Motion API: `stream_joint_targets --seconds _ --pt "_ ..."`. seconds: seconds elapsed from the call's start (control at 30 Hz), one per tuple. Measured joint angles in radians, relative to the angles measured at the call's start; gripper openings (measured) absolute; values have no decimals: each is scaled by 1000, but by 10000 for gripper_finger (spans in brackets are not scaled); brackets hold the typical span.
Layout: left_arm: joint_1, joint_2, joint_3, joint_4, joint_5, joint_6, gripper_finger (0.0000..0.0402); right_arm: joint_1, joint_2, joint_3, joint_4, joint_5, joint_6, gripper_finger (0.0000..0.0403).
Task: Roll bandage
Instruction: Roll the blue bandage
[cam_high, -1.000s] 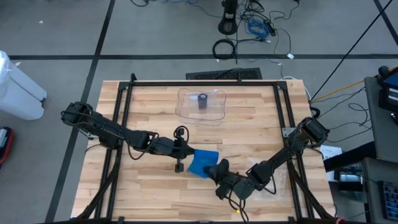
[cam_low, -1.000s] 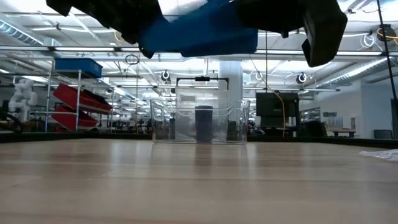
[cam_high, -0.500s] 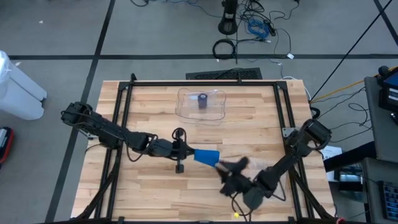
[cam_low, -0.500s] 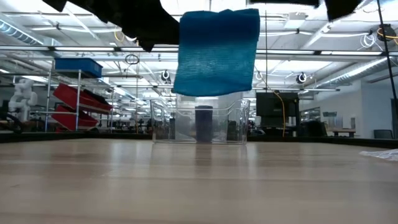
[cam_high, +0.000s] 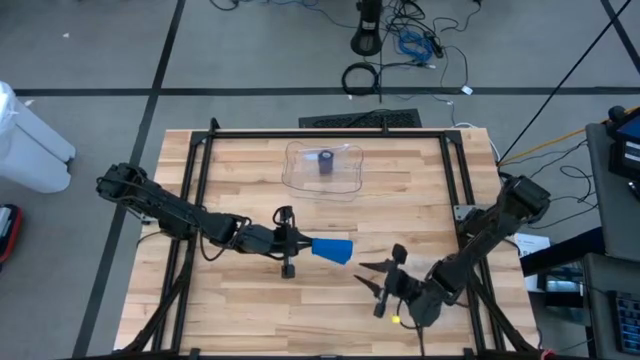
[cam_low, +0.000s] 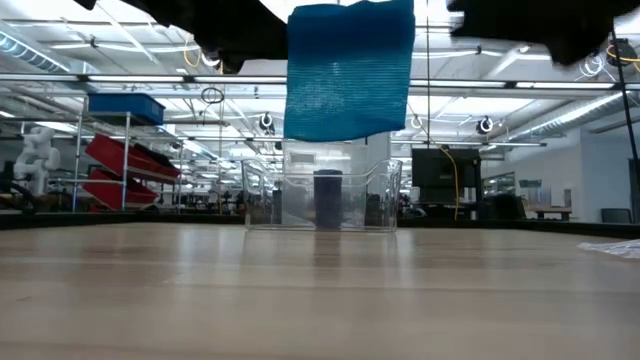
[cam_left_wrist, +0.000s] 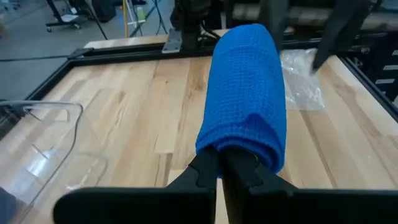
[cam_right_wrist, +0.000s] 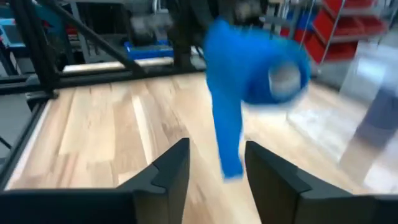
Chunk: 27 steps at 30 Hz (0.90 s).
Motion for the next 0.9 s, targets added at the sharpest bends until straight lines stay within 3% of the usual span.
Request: stream_joint_targets --seconds 0.1,0.2,0.47,0.6,0.77,0.9 --pt "0 0 0 8 0 38 6 -30 36 -68 132 -21 60 159" --pt "0 0 0 16 0 46 6 -81 86 -107 274 -108 62 176" --pt "0 0 0 12 14 45 6 -163 195 -111 569 -249 -124 189" --pt "0 0 0 12 25 45 6 -178 197 -110 592 -272 -187 141" --pt "0 0 0 12 27 45 6 -191 198 -110 590 -318 -247 17" --pt "0 1 0 13 27 44 6 -195 198 -110 582 -328 -242 3"
